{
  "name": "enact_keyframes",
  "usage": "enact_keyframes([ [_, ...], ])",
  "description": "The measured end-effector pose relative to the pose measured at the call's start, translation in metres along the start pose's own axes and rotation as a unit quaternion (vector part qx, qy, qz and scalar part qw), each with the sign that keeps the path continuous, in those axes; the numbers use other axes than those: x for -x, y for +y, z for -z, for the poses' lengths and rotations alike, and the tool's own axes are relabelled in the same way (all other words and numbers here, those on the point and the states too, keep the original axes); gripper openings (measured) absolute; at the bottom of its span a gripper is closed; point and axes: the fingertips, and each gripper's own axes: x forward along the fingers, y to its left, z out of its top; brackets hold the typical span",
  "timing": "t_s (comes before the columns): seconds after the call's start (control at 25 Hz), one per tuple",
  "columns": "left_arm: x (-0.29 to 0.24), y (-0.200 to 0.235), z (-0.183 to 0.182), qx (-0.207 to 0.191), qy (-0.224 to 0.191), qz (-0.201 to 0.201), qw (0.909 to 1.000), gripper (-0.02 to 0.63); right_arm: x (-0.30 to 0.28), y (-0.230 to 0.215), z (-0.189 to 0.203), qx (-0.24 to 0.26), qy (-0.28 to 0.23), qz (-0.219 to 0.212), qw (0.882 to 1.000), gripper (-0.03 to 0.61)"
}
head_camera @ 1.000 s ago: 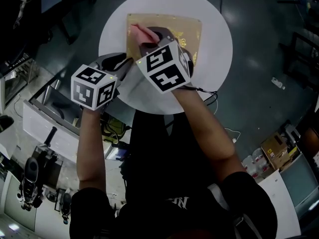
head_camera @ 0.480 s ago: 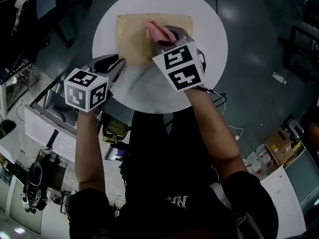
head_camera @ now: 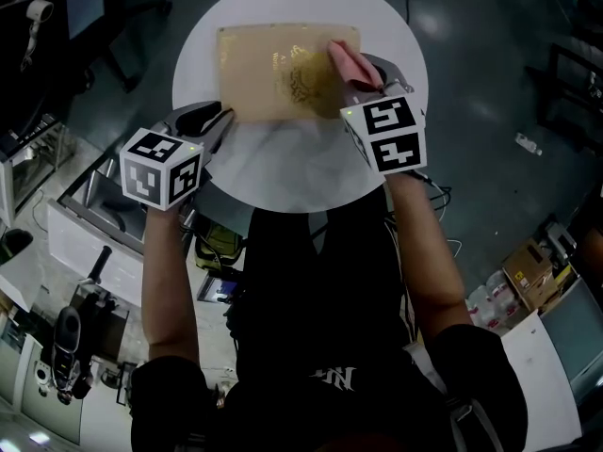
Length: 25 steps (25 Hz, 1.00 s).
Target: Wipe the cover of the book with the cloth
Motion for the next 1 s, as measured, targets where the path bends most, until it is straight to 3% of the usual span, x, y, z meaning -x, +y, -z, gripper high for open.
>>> enact_keyframes([
  [0.24, 0.0, 0.002, 0.0, -0.004, -0.002, -0.003, 1.0, 0.086, 0.012, -0.041, 0.032, -0.031, 0.041, 0.049, 0.997, 0.009],
  [0.36, 0.001, -0.001, 0.0, -0.006, -0.003, -0.003, 1.0, 0.087, 0.029, -0.033, 0.014, -0.036, -0.003, 0.047, 0.998, 0.009],
  [0.48, 0.002, 0.0, -0.001, -0.007, -0.008, -0.005, 0.9999, 0.086, 0.031, 0.024, -0.03, -0.036, -0.061, -0.025, 0.997, 0.009],
  [0.56, 0.002, 0.001, 0.0, -0.004, -0.01, -0.007, 0.9999, 0.086, 0.02, 0.071, -0.052, -0.055, -0.077, -0.094, 0.991, 0.009],
  [0.64, 0.001, 0.001, 0.0, -0.004, -0.011, -0.008, 0.9999, 0.086, 0.007, 0.107, -0.064, -0.056, -0.077, -0.137, 0.986, 0.009],
  [0.76, 0.001, 0.002, 0.001, -0.005, -0.014, -0.01, 0.9998, 0.086, -0.015, 0.14, -0.072, -0.03, -0.064, -0.156, 0.985, 0.009],
  [1.0, 0.002, 0.001, 0.001, -0.001, -0.022, -0.013, 0.9997, 0.084, -0.04, 0.164, -0.068, 0.011, -0.029, -0.158, 0.987, 0.009],
])
